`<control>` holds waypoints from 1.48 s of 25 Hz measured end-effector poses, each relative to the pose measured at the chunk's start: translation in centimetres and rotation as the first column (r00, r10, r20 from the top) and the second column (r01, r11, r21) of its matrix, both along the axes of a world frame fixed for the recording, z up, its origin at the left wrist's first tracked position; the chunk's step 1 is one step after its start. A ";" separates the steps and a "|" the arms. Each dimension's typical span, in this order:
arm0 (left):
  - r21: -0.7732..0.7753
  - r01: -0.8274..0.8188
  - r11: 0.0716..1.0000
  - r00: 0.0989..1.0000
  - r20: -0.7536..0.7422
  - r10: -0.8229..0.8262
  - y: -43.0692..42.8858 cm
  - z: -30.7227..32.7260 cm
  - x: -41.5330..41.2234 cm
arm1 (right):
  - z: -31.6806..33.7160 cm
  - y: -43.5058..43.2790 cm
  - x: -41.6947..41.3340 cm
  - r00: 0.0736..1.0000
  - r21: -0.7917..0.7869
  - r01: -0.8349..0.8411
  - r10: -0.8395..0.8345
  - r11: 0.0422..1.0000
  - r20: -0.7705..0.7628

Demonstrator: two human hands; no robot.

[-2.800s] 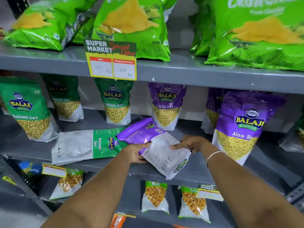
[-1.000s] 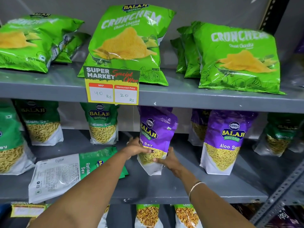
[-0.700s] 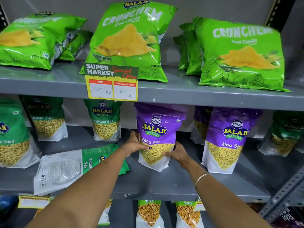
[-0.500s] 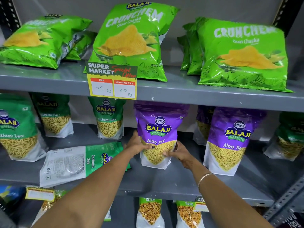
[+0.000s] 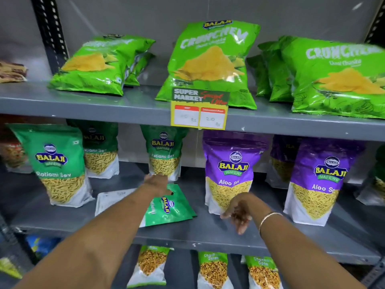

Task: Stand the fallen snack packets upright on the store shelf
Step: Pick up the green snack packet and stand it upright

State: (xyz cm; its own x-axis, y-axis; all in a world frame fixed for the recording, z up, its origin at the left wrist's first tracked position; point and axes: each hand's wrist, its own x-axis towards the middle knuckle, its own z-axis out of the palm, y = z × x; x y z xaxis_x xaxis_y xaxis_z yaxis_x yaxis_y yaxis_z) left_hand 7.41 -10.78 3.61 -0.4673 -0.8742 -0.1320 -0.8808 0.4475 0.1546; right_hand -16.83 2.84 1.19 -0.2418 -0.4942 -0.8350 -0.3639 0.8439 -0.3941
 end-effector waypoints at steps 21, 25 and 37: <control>0.725 0.285 0.627 0.882 -0.454 0.125 -9.1 -0.5 14.8 | 2.0 -6.6 23.3 0.756 -0.463 0.654 -0.516 0.598 0.402; 0.578 0.401 0.711 0.737 -0.665 0.124 -8.7 1.1 14.0 | 6.6 -8.7 23.2 0.773 -0.703 0.581 -0.547 0.410 0.320; 0.366 0.122 0.922 0.598 -0.769 0.226 -8.4 -2.3 11.3 | 4.4 -10.7 21.7 0.868 -0.903 0.217 -0.497 0.370 0.005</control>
